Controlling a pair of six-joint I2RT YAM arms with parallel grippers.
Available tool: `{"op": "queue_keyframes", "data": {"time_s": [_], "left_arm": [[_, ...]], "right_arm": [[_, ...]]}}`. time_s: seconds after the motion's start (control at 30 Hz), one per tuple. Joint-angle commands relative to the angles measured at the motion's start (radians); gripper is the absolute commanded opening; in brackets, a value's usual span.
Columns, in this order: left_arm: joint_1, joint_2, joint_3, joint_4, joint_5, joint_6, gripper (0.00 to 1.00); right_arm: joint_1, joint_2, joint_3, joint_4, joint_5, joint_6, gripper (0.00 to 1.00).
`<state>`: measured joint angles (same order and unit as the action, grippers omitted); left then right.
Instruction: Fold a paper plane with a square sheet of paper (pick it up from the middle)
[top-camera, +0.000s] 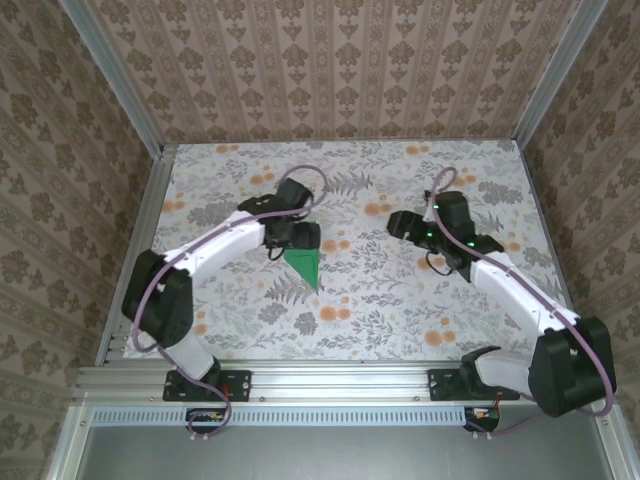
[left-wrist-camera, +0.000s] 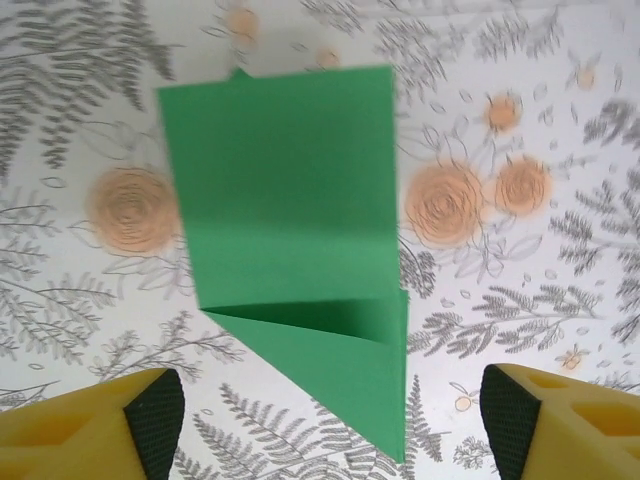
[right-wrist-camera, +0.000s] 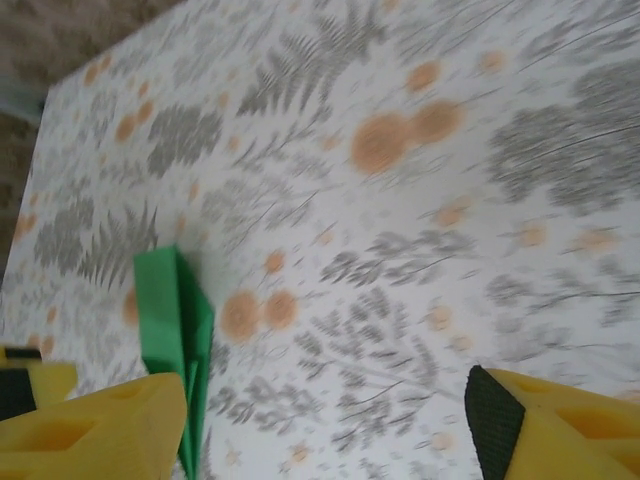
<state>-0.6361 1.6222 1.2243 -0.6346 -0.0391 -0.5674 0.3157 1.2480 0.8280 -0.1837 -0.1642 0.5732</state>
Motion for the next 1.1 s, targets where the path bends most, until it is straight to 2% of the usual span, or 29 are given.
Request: {"op": "queue_keyframes", "data": {"time_s": [0.0, 0.2, 0.33, 0.47, 0.8, 1.07], "left_arm": [[0.081, -0.06, -0.109, 0.086, 0.107, -0.064, 0.81], [0.243, -0.19, -0.294, 0.154, 0.137, -0.127, 0.82], [0.303, -0.245, -0.378, 0.18, 0.174, -0.143, 0.82], [0.324, -0.27, -0.414, 0.185, 0.192, -0.146, 0.82], [0.328, -0.243, -0.469, 0.286, 0.32, -0.177, 0.82], [0.321, -0.186, -0.503, 0.434, 0.464, -0.227, 0.74]], "right_arm": [[0.156, 0.093, 0.085, -0.048, 0.06, -0.012, 0.7], [0.414, 0.38, 0.29, -0.073, 0.099, 0.003, 0.48], [0.49, 0.538, 0.424, -0.101, 0.079, 0.01, 0.38], [0.505, 0.633, 0.493, -0.108, 0.033, 0.016, 0.33], [0.464, 0.74, 0.544, -0.12, 0.048, -0.01, 0.32], [0.422, 0.777, 0.507, -0.082, 0.01, 0.005, 0.31]]}}
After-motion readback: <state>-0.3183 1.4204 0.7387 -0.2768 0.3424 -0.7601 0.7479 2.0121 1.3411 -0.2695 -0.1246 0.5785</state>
